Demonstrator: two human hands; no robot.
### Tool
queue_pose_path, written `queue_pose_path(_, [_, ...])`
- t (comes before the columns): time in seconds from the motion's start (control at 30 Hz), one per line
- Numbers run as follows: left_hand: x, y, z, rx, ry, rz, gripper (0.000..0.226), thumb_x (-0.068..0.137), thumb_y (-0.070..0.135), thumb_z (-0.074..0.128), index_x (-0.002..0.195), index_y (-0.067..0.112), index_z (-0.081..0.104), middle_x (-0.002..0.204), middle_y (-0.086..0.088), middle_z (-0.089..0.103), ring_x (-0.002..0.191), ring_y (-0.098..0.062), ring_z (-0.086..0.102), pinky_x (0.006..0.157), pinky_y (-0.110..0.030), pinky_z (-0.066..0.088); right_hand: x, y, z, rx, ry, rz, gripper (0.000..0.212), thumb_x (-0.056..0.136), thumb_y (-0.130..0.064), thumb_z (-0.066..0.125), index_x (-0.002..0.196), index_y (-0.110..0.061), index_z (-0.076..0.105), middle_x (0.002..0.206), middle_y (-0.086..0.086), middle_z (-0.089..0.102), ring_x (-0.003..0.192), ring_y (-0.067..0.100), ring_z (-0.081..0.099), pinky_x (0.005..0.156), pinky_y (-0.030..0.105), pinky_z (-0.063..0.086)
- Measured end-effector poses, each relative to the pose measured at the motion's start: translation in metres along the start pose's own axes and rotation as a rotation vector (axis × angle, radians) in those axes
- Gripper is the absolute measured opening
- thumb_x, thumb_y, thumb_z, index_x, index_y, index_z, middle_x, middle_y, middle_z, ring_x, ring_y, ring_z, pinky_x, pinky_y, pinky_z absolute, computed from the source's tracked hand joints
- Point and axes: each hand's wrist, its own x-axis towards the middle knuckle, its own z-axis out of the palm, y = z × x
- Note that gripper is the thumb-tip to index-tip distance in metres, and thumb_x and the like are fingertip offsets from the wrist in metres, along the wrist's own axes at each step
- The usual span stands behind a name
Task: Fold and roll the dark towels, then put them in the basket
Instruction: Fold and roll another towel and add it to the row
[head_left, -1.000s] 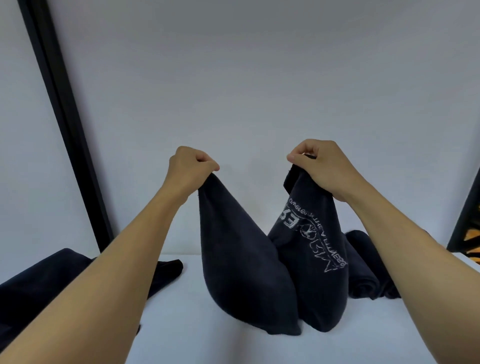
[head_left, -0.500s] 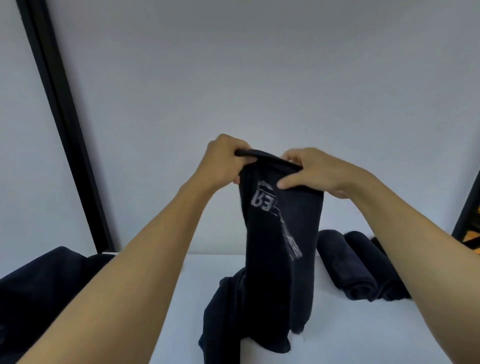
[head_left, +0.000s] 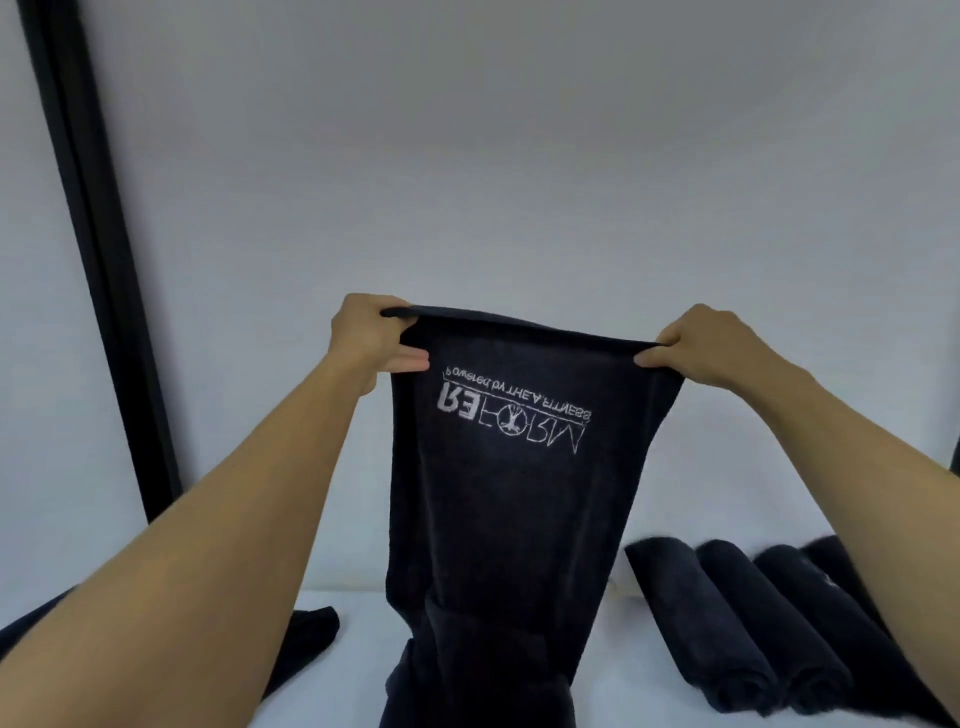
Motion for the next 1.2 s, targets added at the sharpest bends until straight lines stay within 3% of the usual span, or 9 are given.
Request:
queue_pose_path(0.13, [0.04, 0.043, 0.013, -0.228, 0.107, 0.121, 0.017, 0.096, 0.004, 0.056, 0.101, 0.017, 0.065, 0.106, -0.007, 0.066, 0.09, -0.029, 0.07, 0.077, -0.037, 0.06, 0.039, -0.032, -0.034, 0.544, 0.197, 0.04, 0.011, 0.092, -0.011, 0.059, 0.085, -0.006, 0.066, 0.075, 0.013, 0.067, 0.053, 0.018, 0.063, 0.042, 0.021, 0.043])
queue_pose_path(0.27, [0.06, 0.102, 0.013, -0.347, 0.184, 0.288, 0.017, 0.096, 0.01, 0.057, 0.096, 0.022, 0.069, 0.103, -0.006, 0.069, 0.095, -0.022, 0.069, 0.082, -0.032, 0.059, 0.061, -0.07, -0.082, 0.994, 0.354, -0.049, 0.014, 0.097, -0.004, 0.052, 0.103, -0.011, 0.063, 0.091, 0.015, 0.068, 0.068, 0.025, 0.072, 0.044, 0.021, 0.051])
queue_pose_path(0.37, [0.06, 0.144, 0.003, -0.353, 0.188, 0.419, 0.019, 0.097, 0.011, 0.056, 0.095, 0.023, 0.07, 0.1, -0.001, 0.071, 0.094, -0.018, 0.07, 0.084, -0.03, 0.058, 0.066, -0.091, -0.118, 1.062, 0.481, -0.174, 0.019, 0.097, -0.004, 0.047, 0.099, -0.016, 0.062, 0.092, 0.01, 0.067, 0.072, 0.023, 0.072, 0.055, 0.026, 0.057])
queue_pose_path(0.57, [0.028, 0.175, -0.025, -0.377, 0.191, 0.504, 0.018, 0.096, 0.012, 0.057, 0.09, 0.023, 0.07, 0.093, 0.001, 0.071, 0.086, -0.017, 0.068, 0.079, -0.028, 0.058, 0.042, -0.104, -0.153, 0.84, 0.636, -0.323, 0.026, 0.09, -0.008, 0.045, 0.091, -0.025, 0.065, 0.091, -0.008, 0.065, 0.083, 0.01, 0.061, 0.071, 0.026, 0.052])
queue_pose_path(0.77, [-0.045, 0.158, -0.052, -0.349, 0.235, 0.528, 0.016, 0.093, 0.018, 0.062, 0.079, 0.022, 0.069, 0.071, 0.007, 0.061, 0.051, 0.001, 0.051, 0.05, -0.013, 0.041, -0.036, -0.1, -0.142, 0.923, 0.498, -0.353, 0.028, 0.092, -0.006, 0.048, 0.08, -0.027, 0.064, 0.077, -0.007, 0.062, 0.066, 0.01, 0.057, 0.062, 0.032, 0.05])
queue_pose_path(0.87, [-0.086, 0.142, -0.075, -0.313, 0.227, 0.519, 0.014, 0.092, 0.023, 0.065, 0.079, 0.023, 0.071, 0.08, 0.009, 0.067, 0.063, 0.003, 0.06, 0.062, -0.014, 0.049, -0.084, -0.097, -0.131, 1.067, 0.427, -0.312, 0.022, 0.092, -0.007, 0.055, 0.087, -0.025, 0.068, 0.092, -0.003, 0.069, 0.083, 0.011, 0.067, 0.076, 0.031, 0.059])
queue_pose_path(0.97, [-0.122, 0.116, -0.098, -0.366, 0.159, 0.425, 0.012, 0.089, 0.023, 0.069, 0.078, 0.02, 0.073, 0.082, 0.005, 0.073, 0.078, -0.009, 0.069, 0.075, -0.026, 0.058, -0.132, -0.089, -0.111, 1.114, 0.226, -0.253, 0.014, 0.096, -0.008, 0.057, 0.094, -0.016, 0.068, 0.092, -0.001, 0.072, 0.083, 0.01, 0.07, 0.075, 0.025, 0.057])
queue_pose_path(1.1, [-0.162, 0.066, -0.123, -0.245, 0.013, 0.167, 0.015, 0.086, 0.027, 0.073, 0.084, 0.012, 0.072, 0.086, -0.003, 0.075, 0.082, -0.018, 0.071, 0.077, -0.031, 0.059, -0.178, -0.063, -0.081, 0.953, -0.102, -0.114, 0.012, 0.096, -0.018, 0.059, 0.092, -0.02, 0.07, 0.084, -0.006, 0.068, 0.079, 0.01, 0.062, 0.072, 0.027, 0.052])
queue_pose_path(1.2, [-0.182, 0.02, -0.137, -0.076, -0.179, -0.1, 0.034, 0.082, 0.03, 0.076, 0.101, 0.001, 0.071, 0.097, -0.013, 0.075, 0.089, -0.025, 0.071, 0.086, -0.038, 0.057, -0.205, -0.04, -0.053, 0.787, -0.368, -0.04, 0.013, 0.095, -0.02, 0.059, 0.089, -0.019, 0.071, 0.082, -0.005, 0.065, 0.076, 0.011, 0.058, 0.074, 0.028, 0.05])
